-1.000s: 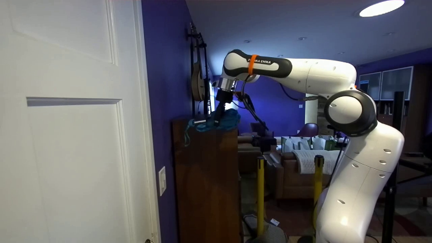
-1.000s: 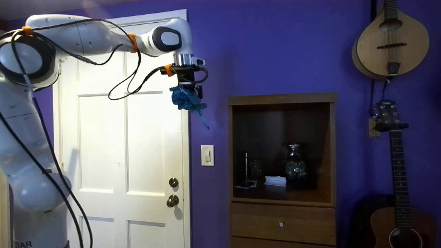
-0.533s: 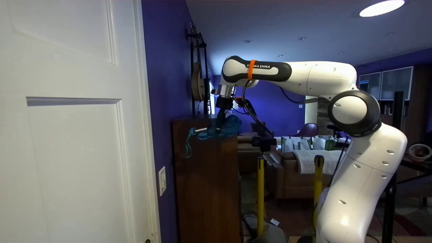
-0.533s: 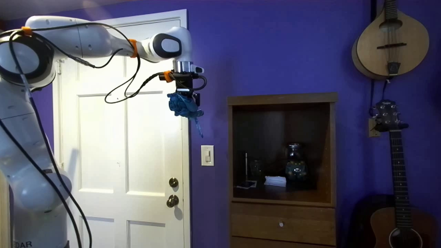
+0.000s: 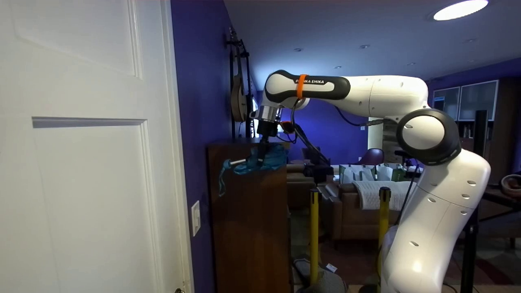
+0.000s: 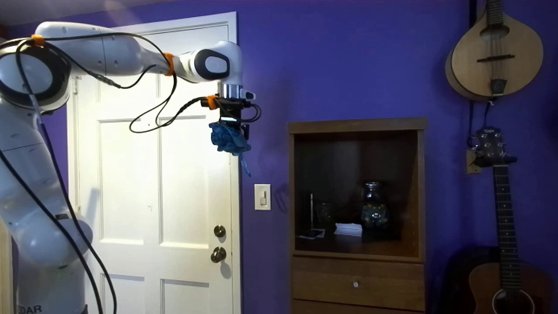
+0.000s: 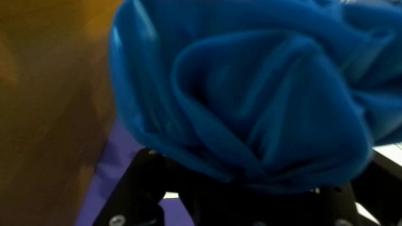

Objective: Pick up the blue umbrella and hang it on the bottom hook on the door

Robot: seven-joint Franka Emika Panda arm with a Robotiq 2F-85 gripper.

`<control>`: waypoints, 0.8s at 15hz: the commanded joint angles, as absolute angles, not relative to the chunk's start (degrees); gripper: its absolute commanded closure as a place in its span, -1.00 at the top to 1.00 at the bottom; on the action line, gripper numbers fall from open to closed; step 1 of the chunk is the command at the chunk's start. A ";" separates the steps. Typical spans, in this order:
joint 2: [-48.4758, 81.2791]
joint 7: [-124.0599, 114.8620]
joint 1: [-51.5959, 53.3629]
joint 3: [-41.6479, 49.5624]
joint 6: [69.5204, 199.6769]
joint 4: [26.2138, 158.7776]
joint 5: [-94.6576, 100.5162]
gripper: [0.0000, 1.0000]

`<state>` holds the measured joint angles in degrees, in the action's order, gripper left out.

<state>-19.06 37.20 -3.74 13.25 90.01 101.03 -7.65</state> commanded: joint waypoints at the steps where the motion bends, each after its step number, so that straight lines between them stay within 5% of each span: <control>1: -22.59 42.15 -1.23 13.22 90.87 105.89 -12.96 -0.82; 12: -22.77 49.23 3.07 10.35 91.95 116.94 -22.76 -0.82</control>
<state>-22.18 45.64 2.02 11.02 90.51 114.22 -19.81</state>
